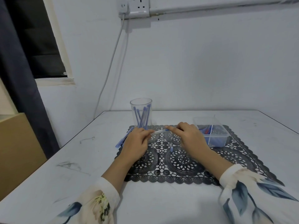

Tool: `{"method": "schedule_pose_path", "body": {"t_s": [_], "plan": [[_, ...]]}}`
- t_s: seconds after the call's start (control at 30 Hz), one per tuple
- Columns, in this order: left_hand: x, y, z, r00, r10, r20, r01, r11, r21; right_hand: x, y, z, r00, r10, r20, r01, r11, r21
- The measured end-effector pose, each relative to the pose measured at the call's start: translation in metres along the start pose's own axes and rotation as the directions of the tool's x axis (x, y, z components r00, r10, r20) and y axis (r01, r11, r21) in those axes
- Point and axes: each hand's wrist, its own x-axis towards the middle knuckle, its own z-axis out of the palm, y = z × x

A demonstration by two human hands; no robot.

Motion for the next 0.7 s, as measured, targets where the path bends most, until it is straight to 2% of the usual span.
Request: {"method": "schedule_pose_path", "body": {"t_s": [0.37,0.53,0.7], "plan": [[0.0012,-0.003,0.0021,0.999,0.042,-0.032,-0.041,0.999,0.03,-0.001,0.0011,0.0025,0.999,-0.032,-0.043,0.03,0.998,-0.049],[0.0016,-0.0038,0.002,0.998,0.043,-0.044,-0.042,0.998,0.036,-0.0004,0.0012,-0.0001,0.998,0.018,-0.052,-0.02,0.999,-0.036],[0.0006,-0.0024,0.0017,0.997,0.062,-0.04,-0.06,0.997,0.042,-0.0012,0.0018,0.0039,0.998,-0.026,-0.053,0.023,0.998,-0.053]]}}
